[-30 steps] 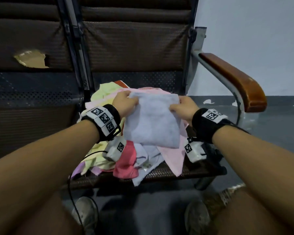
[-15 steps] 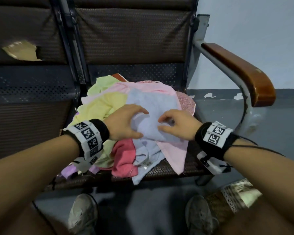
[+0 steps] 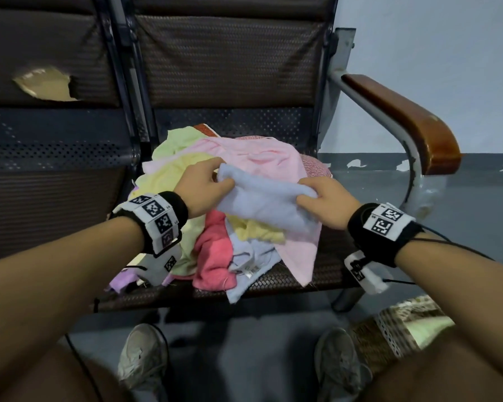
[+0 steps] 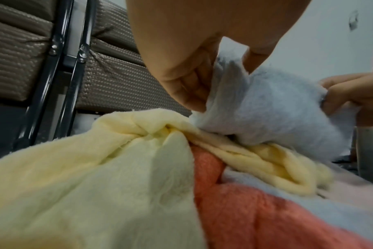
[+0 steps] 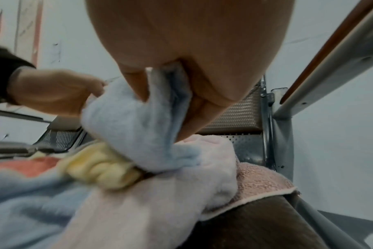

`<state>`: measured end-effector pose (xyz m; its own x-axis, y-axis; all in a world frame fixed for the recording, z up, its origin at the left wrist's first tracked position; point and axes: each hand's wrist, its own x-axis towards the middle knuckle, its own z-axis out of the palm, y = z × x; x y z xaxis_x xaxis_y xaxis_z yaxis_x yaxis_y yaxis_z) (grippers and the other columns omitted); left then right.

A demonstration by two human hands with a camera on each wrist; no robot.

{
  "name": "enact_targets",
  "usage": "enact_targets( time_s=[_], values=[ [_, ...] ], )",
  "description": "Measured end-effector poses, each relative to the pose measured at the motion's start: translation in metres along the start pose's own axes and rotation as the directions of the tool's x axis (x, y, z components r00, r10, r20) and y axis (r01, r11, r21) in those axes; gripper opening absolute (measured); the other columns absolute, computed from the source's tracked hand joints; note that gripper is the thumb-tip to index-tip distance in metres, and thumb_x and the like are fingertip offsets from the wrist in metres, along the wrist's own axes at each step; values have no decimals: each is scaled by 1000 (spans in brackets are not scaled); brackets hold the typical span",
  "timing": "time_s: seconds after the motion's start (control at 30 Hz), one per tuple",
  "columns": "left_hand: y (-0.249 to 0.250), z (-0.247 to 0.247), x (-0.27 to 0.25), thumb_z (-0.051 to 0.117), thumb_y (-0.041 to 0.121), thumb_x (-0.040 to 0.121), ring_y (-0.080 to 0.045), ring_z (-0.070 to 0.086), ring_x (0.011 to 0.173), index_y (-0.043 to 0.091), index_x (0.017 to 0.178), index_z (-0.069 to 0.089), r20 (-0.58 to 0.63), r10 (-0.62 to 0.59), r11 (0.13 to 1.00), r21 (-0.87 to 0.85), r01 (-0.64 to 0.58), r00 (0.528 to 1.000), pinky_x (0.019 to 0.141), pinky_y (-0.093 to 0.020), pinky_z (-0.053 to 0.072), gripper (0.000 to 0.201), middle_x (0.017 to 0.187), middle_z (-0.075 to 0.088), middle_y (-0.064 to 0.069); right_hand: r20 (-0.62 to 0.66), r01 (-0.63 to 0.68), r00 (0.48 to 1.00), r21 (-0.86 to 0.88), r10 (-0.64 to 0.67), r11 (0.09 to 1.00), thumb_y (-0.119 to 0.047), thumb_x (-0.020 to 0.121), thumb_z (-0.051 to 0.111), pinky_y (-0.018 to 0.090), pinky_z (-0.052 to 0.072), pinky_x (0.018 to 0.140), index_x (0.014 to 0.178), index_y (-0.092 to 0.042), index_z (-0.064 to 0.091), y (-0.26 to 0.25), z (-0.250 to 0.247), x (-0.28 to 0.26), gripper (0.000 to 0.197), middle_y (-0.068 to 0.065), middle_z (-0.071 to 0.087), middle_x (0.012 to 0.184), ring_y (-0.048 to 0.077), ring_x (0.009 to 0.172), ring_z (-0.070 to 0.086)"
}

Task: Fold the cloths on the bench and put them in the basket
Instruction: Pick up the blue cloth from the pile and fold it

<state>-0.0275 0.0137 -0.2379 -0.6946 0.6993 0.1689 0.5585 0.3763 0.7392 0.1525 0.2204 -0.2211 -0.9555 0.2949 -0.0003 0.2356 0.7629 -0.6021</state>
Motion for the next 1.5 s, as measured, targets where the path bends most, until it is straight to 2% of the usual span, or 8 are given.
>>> enact_targets(
  time_s=[0.17,0.27,0.43,0.63,0.8,1.1,1.33,1.5],
  values=[
    [-12,11,11,59,39,90,-19,59,73,24,104,58,-81,-160,985,48,164,984,58,-28,41,20,77,67,1,84,-224,973,147,214,963,-20,90,56,32,44,69,85,-1,64,7,9,10,21,5,63,81,20,77,56],
    [-13,11,15,50,67,86,-16,59,72,20,89,59,-133,-293,939,145,311,947,56,-26,37,48,77,64,4,116,-310,946,52,303,949,-19,91,57,35,48,74,92,5,67,18,16,17,26,16,69,91,26,82,60],
    [-5,15,4,24,102,60,-31,72,62,4,66,74,180,-514,850,236,471,839,67,-35,56,110,60,72,-10,99,-350,931,-42,353,936,-24,92,58,32,44,67,73,-5,63,27,21,23,27,8,63,75,24,74,58],
    [8,24,6,65,68,76,-10,66,47,10,66,72,82,-413,907,-46,418,907,61,-30,54,59,55,71,1,122,-311,935,-173,334,935,-30,85,68,32,48,78,103,-15,66,24,21,27,24,4,67,101,23,94,61],
    [45,29,7,80,37,67,-37,70,86,8,79,67,9,-238,886,-408,220,971,86,-55,56,34,85,71,-18,76,-191,980,89,184,978,-22,83,74,40,48,105,145,-19,42,5,3,25,70,6,53,140,22,122,57],
    [116,31,2,79,20,75,-17,71,91,13,116,61,218,-50,635,-747,200,975,68,-28,54,45,103,73,-3,-91,-99,979,559,180,823,-33,72,81,37,58,86,109,-14,73,-37,-47,-19,42,3,77,104,20,98,74],
    [162,133,-15,76,11,84,-20,70,107,10,124,62,608,79,793,-519,321,790,88,-34,58,42,116,73,-2,-185,-122,867,822,462,557,-23,87,70,38,56,79,119,-14,67,51,-101,-97,34,8,73,111,26,97,70],
    [222,246,-23,72,9,83,-31,67,110,3,124,62,744,63,871,-366,328,665,100,-50,51,43,121,69,-13,-270,-144,662,869,699,473,-18,82,54,23,48,58,102,-21,67,137,-127,-192,23,-1,63,86,14,71,59]
  ],
)
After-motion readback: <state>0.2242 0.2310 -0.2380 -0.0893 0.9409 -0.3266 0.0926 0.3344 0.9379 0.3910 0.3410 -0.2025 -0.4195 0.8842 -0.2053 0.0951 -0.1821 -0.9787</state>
